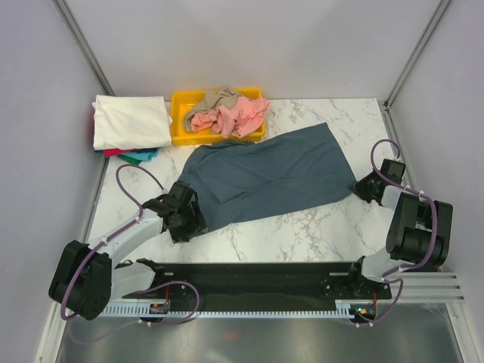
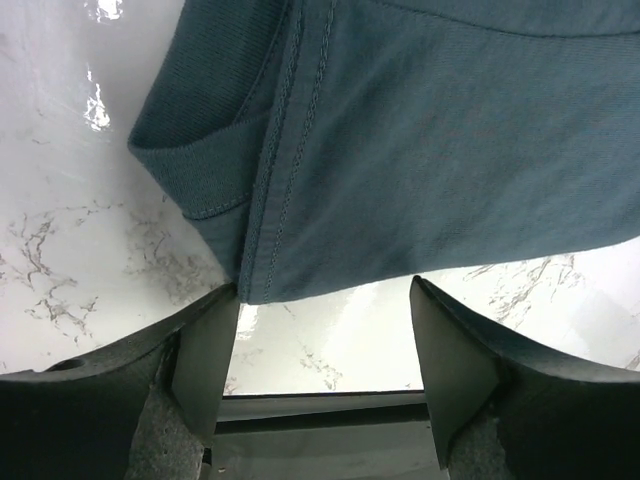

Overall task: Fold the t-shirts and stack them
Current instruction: Fold the tshirt

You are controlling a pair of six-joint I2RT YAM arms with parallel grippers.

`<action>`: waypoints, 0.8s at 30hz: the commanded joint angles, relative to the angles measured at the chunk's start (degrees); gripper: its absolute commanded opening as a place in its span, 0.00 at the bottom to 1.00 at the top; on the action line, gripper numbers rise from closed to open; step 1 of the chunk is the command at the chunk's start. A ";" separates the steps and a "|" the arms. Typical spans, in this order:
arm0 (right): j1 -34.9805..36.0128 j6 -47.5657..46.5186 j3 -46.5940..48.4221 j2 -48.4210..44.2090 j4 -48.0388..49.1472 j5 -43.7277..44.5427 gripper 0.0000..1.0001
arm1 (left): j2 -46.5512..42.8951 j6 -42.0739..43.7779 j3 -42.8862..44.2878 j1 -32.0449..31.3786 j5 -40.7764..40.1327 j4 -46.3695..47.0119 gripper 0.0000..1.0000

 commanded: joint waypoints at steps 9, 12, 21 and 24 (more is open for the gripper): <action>-0.98 0.03 -2.18 0.11 1.41 -2.91 0.00 | 3.20 0.29 2.06 -0.27 -12.00 4.97 0.22; -3.79 3.64 -5.61 -3.05 0.81 -3.00 0.00 | 2.15 1.08 5.92 -0.01 -13.32 3.74 0.02; -9.42 2.94 -6.58 -27.74 -22.27 1.04 0.00 | -15.16 2.40 12.35 3.24 -14.21 -9.88 0.02; -10.04 3.20 -5.53 -33.72 -30.36 2.71 0.00 | -18.85 1.00 12.35 3.33 -12.36 -13.30 0.02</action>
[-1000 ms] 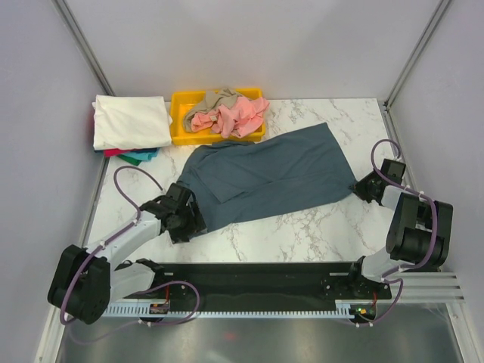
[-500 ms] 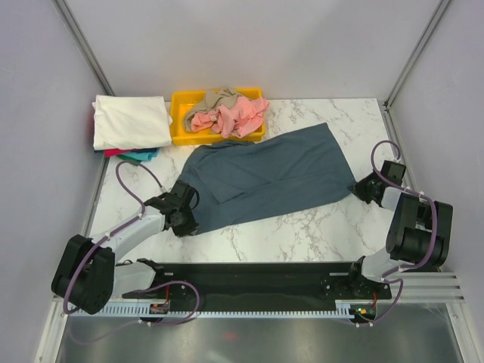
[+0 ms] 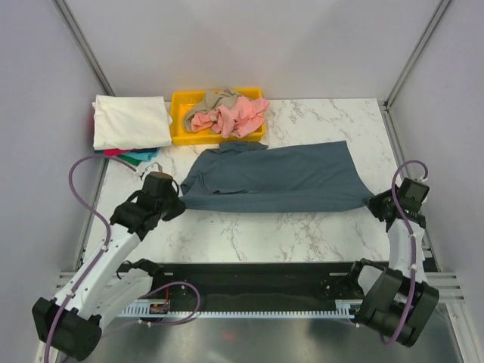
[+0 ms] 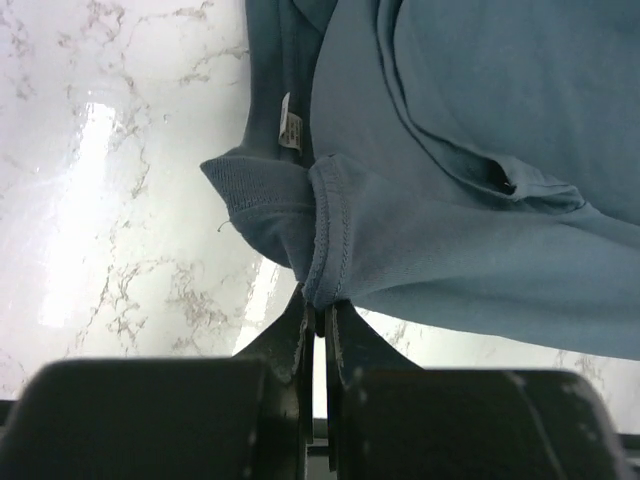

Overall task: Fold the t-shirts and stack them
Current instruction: Fold the tshirt

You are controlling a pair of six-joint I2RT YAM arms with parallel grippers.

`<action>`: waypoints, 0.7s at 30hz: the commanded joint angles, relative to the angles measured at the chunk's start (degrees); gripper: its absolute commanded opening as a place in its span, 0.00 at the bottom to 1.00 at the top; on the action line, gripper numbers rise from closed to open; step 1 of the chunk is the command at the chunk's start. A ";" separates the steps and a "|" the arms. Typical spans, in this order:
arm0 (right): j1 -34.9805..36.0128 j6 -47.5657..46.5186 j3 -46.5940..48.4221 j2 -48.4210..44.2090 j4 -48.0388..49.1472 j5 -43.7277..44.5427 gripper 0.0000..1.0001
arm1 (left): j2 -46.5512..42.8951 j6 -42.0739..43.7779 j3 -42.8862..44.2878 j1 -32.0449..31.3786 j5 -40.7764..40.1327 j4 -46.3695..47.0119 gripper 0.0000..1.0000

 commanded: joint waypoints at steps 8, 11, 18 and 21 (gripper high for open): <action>-1.98 0.65 0.83 -17.78 -24.12 4.43 0.00 | -12.68 -3.77 1.77 0.42 5.95 -14.97 0.02; -1.89 0.12 0.13 -20.33 -27.63 4.33 0.00 | -17.25 -4.56 1.16 0.42 7.62 -18.31 0.02; -1.81 -2.17 -0.40 -23.49 -31.59 5.30 0.00 | -22.97 -3.07 -0.34 0.42 10.52 -23.94 0.15; -1.28 -2.69 -0.49 -24.64 -32.12 4.07 0.55 | -24.72 -1.49 1.58 0.42 13.24 -25.78 0.41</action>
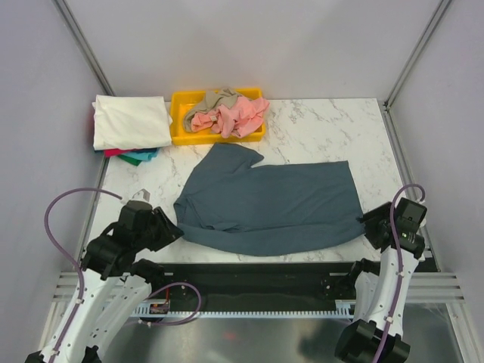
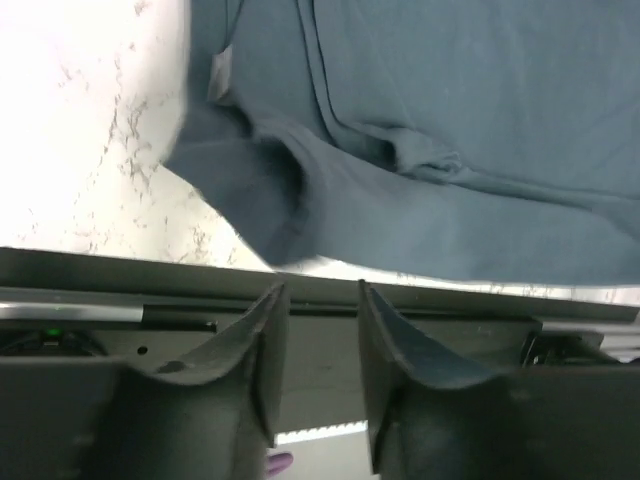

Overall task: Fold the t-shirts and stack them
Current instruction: Fold the tshirt

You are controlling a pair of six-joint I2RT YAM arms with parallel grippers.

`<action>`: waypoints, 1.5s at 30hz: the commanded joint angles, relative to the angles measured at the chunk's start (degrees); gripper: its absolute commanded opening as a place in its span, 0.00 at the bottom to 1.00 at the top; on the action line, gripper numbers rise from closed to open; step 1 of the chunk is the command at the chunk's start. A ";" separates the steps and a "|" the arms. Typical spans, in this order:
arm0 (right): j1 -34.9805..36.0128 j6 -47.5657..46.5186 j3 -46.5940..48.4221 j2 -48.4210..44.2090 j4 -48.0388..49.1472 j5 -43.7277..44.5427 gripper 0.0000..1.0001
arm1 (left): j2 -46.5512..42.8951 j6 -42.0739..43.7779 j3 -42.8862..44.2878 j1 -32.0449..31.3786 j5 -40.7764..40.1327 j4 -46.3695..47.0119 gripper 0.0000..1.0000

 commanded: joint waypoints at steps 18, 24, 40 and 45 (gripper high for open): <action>14.72 0.68 15.81 18.49 22.31 -10.39 0.98 | 45.40 25.01 19.15 0.64 -9.96 36.61 0.49; 18.42 -2.30 17.48 25.53 24.16 -11.27 0.98 | 72.54 26.17 31.01 2.93 -7.24 49.18 0.52; 20.71 -5.64 16.16 32.91 29.09 -13.99 0.98 | 98.77 28.81 49.75 5.83 -3.21 58.18 0.59; 21.06 -5.56 16.87 34.14 29.00 -14.00 0.98 | 101.25 25.03 52.13 5.74 0.48 55.26 0.58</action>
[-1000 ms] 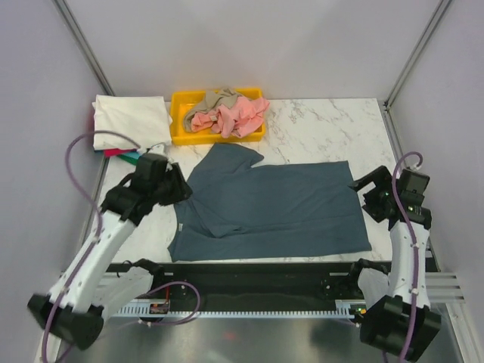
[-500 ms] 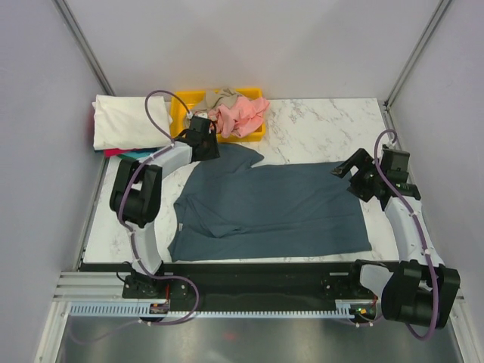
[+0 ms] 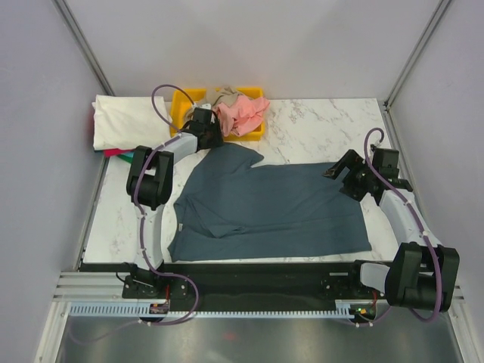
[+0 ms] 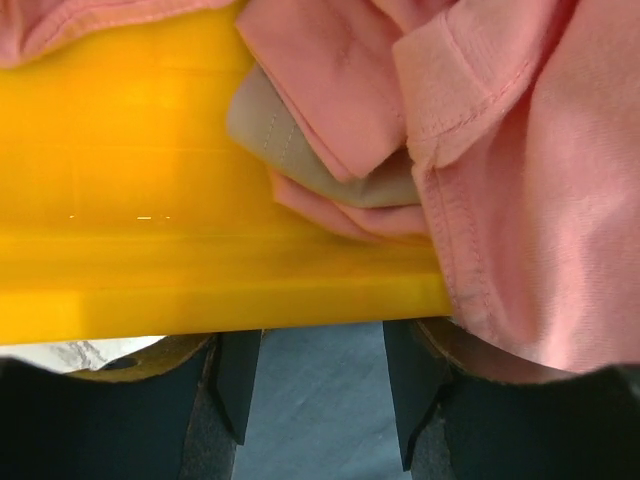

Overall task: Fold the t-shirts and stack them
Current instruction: Fold the tshirt

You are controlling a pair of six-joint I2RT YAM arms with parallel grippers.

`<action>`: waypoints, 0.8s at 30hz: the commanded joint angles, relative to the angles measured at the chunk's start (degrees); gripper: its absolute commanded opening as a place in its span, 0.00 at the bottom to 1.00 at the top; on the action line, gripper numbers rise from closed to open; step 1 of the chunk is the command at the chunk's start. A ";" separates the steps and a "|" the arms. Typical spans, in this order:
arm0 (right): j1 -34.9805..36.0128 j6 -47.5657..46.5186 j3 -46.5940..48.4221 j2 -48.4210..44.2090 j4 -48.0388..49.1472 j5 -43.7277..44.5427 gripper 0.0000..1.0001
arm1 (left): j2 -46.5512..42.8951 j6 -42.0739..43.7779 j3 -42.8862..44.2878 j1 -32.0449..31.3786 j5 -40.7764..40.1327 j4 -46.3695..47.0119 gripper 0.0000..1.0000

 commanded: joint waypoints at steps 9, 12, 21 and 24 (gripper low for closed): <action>0.21 -0.94 1.37 -0.52 1.94 0.39 0.98 | 0.86 -3.77 -1.87 -0.32 6.52 -0.41 0.25; 0.30 -0.95 1.19 -0.61 2.02 1.27 0.98 | 0.16 -3.25 -2.84 -0.32 6.96 -0.32 0.08; 1.53 -1.38 7.33 5.27 5.36 9.61 0.98 | -12.84 -3.42 -3.98 -1.02 9.95 -4.71 0.02; 1.53 -2.52 12.42 10.70 4.40 14.18 0.98 | -18.38 -3.33 -5.74 -1.46 10.82 -6.65 0.02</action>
